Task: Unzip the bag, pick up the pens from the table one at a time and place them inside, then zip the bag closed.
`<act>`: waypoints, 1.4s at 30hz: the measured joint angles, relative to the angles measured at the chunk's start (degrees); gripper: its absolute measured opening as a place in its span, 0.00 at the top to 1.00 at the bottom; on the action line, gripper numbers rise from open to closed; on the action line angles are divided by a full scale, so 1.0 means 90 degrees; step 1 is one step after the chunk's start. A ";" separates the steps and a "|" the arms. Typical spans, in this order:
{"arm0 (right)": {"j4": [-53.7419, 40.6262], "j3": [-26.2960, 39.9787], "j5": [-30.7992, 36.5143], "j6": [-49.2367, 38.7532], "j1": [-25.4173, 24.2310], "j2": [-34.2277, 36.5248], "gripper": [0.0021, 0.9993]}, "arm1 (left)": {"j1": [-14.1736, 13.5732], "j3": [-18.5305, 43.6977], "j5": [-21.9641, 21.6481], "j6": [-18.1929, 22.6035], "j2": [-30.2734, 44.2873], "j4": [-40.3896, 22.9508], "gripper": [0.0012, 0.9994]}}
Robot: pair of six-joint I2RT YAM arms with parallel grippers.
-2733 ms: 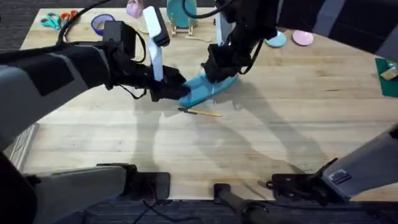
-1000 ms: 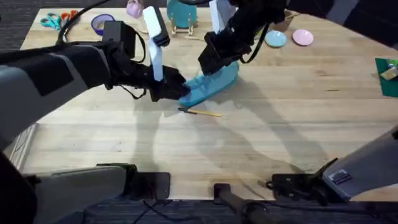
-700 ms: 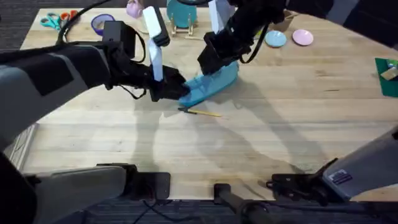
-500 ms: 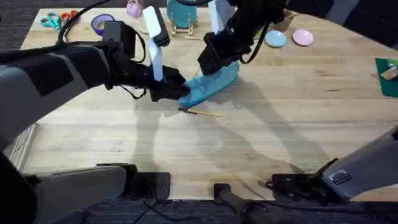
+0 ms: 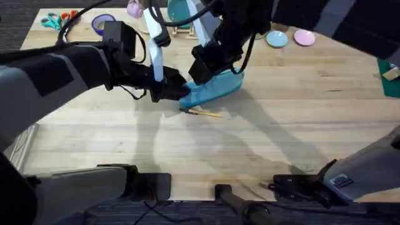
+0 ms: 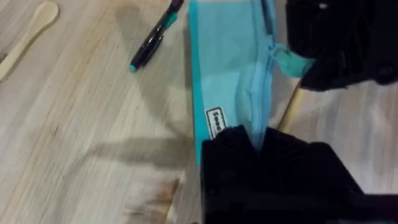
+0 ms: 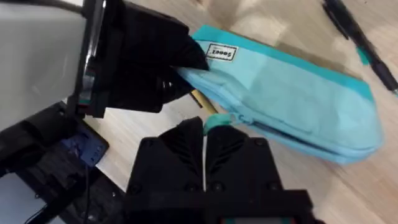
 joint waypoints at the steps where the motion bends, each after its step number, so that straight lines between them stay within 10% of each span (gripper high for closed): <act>1: -0.0004 0.0000 0.0002 -0.0002 0.0010 -0.0001 0.97 | 0.0004 0.0000 -0.0001 0.0000 0.0000 0.0000 0.96; 42: 0.0247 0.0071 0.0146 -0.0128 0.0670 0.0249 0.97 | 0.0010 0.0000 0.0003 0.0005 0.0000 -0.0027 0.96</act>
